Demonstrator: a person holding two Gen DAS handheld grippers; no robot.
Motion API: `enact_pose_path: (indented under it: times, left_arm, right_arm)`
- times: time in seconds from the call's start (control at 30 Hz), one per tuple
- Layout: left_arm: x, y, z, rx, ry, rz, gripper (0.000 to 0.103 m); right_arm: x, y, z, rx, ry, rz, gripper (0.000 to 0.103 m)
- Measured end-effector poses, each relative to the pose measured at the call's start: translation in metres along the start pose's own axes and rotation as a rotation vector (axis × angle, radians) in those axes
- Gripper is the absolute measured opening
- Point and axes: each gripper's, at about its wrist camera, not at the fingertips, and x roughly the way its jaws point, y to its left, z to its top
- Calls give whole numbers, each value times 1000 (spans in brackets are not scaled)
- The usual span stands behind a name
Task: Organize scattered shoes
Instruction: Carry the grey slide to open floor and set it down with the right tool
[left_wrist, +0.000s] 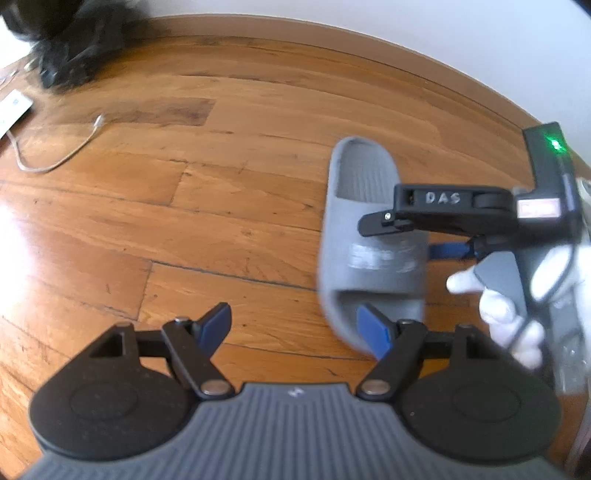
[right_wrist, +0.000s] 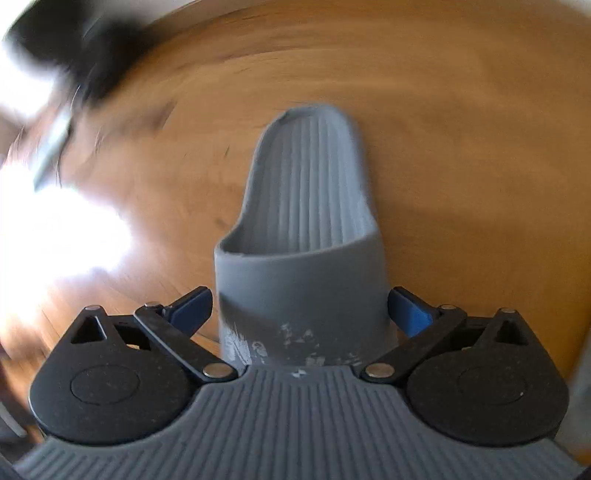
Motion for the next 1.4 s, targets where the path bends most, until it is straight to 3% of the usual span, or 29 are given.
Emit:
enact_pose_path:
  times: [0.07, 0.13, 0.17, 0.2, 0.3, 0.53, 0.7, 0.83, 0.87, 0.9, 1.03, 1.17, 1.4]
  left_arm:
    - [-2, 2, 0, -3, -8, 8, 74]
    - [-4, 6, 0, -13, -17, 16, 74]
    - [-5, 7, 0, -18, -20, 20, 74]
    - [-5, 8, 1, -22, -23, 23, 74]
    - [-6, 12, 0, -33, -25, 35, 74]
    - [-3, 16, 1, -45, -24, 58, 74]
    - [-7, 19, 4, -44, -34, 75, 74]
    - [-9, 19, 10, -37, -46, 79, 74]
    - [-9, 17, 12, -32, -49, 74, 74]
    - [-10, 13, 15, -15, -57, 67, 74]
    - [-10, -20, 24, 90, -89, 6, 78]
    - [1, -78, 32, 230, -112, -104, 80]
    - [37, -221, 32, 636, -142, -283, 83]
  right_arm:
    - [0, 6, -1, 34, 32, 26, 102]
    - [-5, 14, -8, -15, 33, 13, 102]
    - [-6, 15, -10, -46, 33, 18, 96]
    - [-7, 15, -11, -73, 33, 26, 83]
    - [-7, 7, -13, -115, 69, 45, 71]
    - [-13, 14, -22, -170, 62, 64, 67]
    - [-2, 32, -25, -233, 4, 70, 66]
    - [4, 44, -21, -256, 35, 100, 66]
    - [1, 43, -21, -248, 36, 108, 71]
    - [-10, 36, -21, -237, 27, 116, 78]
    - [-54, 11, -20, -215, -28, 115, 81]
    - [-121, -48, -43, -203, -84, 76, 84]
    - [-204, -150, -92, -146, -169, -71, 88]
